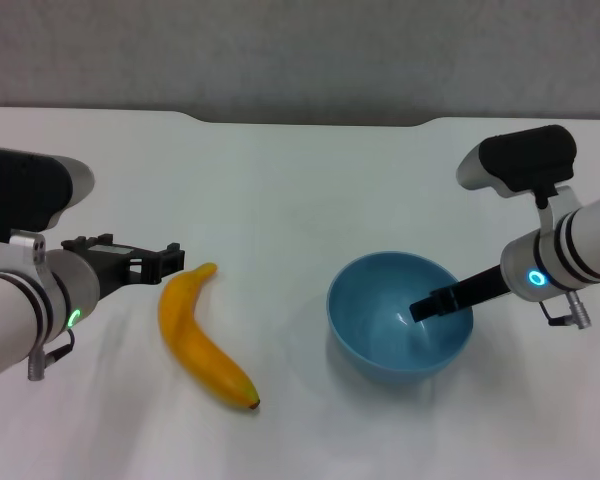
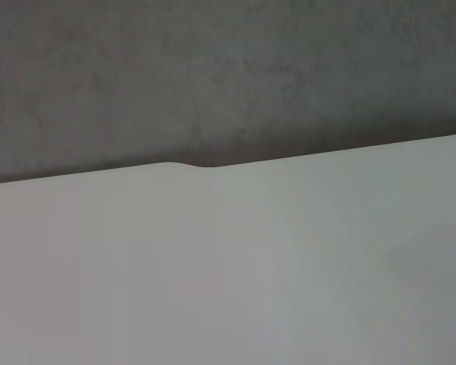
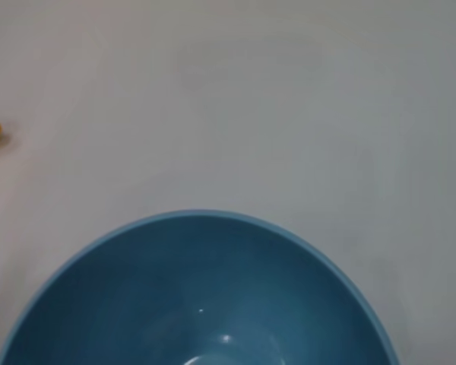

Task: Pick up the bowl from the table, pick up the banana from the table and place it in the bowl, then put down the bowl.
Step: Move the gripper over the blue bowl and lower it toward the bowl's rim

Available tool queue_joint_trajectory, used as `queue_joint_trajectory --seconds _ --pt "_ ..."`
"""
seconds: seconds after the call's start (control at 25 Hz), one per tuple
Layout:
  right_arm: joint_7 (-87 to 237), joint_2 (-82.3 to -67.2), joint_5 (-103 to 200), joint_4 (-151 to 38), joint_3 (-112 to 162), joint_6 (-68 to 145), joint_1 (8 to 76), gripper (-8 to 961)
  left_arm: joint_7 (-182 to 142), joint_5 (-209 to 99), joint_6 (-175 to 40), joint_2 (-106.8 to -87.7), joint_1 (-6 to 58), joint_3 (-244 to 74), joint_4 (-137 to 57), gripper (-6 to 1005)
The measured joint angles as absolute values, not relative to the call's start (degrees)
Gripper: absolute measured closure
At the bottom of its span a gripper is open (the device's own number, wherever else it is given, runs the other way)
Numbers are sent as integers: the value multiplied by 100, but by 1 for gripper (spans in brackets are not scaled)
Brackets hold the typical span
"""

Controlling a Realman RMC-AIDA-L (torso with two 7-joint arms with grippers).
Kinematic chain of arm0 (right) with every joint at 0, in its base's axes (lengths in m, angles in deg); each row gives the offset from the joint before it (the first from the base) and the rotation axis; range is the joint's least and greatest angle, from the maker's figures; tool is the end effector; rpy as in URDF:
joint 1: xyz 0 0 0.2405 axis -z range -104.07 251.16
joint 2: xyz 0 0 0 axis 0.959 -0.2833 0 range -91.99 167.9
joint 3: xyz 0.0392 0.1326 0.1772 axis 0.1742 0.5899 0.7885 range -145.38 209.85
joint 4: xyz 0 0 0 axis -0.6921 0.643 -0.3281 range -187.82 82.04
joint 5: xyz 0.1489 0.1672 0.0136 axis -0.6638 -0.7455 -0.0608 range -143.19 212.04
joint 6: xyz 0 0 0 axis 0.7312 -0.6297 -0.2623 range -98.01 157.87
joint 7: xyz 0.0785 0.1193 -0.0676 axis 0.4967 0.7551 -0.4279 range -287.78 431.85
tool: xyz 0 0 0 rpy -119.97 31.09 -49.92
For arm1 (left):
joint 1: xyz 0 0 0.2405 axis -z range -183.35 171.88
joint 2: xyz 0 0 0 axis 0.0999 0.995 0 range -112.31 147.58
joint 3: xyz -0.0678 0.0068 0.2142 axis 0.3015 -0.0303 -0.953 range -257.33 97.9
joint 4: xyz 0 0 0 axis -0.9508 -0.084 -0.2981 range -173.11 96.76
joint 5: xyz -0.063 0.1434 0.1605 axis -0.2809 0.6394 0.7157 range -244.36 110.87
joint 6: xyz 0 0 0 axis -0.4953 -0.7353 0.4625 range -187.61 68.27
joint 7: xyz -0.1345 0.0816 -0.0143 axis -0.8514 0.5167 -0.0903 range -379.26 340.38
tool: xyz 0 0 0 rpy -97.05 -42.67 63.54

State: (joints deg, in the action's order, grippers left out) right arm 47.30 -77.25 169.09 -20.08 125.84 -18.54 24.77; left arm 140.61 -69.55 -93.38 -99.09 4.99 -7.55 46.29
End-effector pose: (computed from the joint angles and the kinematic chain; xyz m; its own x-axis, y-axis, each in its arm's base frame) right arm 0.2187 0.4219 -0.0620 0.5624 -0.8208 -0.0996 -0.7298 -0.4361 -0.5266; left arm -0.1942 0.3703 -0.0134 0.6709 0.5655 0.4796 0.6770 -0.2032 -0.7074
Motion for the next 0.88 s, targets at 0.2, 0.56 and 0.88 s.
queue_joint_trajectory --seconds 0.2,0.56,0.88 --pt "4730 -7732 16895 -2021 12504 -1823 2457 259 14061 -6955 -9338 -9909 499 -755 4628 123" --pt "4739 -7735 16889 -2028 12442 -1777 2502 404 14052 -6955 -9293 -9914 516 -798 4556 122" --pt "4737 -7735 16920 -2009 12427 -1770 2520 647 14050 -6955 -9281 -9917 545 -800 4483 123"
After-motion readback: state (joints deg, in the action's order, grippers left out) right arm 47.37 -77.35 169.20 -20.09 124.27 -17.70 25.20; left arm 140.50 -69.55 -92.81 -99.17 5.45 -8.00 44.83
